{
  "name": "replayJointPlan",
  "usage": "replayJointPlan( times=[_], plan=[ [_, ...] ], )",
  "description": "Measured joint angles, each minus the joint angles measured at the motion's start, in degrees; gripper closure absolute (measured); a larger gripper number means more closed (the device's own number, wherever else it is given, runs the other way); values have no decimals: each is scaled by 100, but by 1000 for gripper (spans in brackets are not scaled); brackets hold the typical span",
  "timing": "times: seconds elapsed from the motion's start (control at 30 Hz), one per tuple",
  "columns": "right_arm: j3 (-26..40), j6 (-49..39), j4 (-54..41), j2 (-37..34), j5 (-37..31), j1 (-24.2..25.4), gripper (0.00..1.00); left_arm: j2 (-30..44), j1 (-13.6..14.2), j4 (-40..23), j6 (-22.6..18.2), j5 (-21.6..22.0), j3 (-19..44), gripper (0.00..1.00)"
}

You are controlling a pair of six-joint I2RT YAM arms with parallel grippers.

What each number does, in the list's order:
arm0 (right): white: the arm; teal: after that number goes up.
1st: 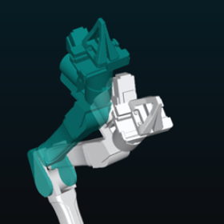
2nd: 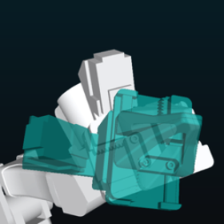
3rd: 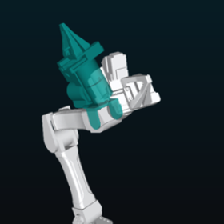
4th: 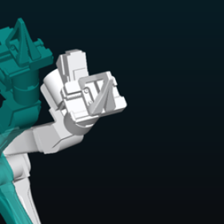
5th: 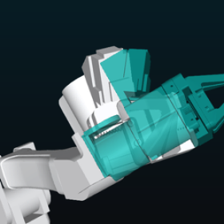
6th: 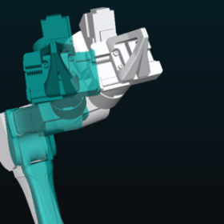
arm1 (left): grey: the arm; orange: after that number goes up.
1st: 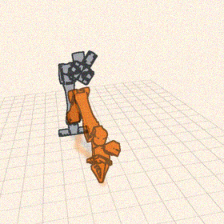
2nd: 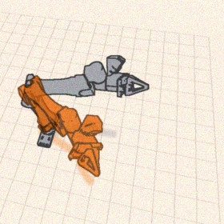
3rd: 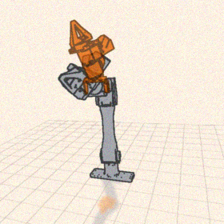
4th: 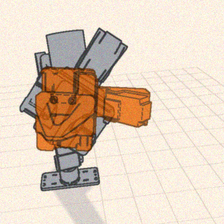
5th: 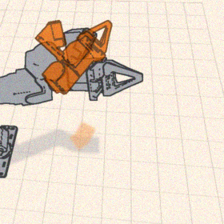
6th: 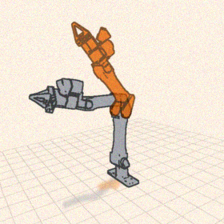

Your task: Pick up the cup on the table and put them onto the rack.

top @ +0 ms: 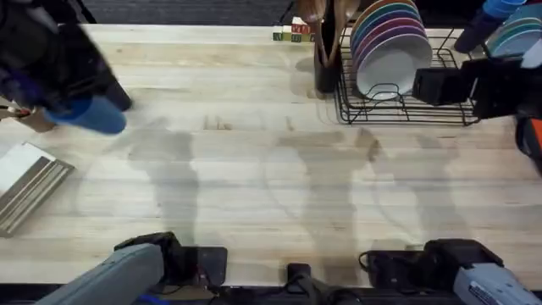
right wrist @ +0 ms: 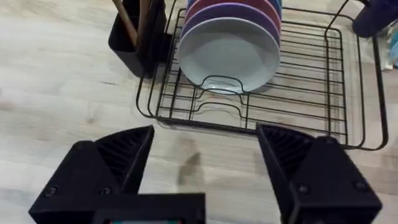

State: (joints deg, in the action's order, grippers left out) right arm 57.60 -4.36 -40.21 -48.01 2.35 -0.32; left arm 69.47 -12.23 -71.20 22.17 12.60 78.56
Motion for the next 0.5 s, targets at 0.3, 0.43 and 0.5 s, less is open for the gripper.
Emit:
replayJointPlan(
  times=[0.3, 0.43, 0.5],
  plan=[
    [0, 0, -2, 0, 0, 0, 5, 2, 1623, 331, -37, -54, 274, 962],
    [0, 0, 0, -2, 0, 0, 5, 2, 2357, 725, -92, -68, 274, 962],
    [0, 0, -2, 0, 0, 0, 5, 2, 2714, 929, -151, -81, 274, 961]
  ],
)
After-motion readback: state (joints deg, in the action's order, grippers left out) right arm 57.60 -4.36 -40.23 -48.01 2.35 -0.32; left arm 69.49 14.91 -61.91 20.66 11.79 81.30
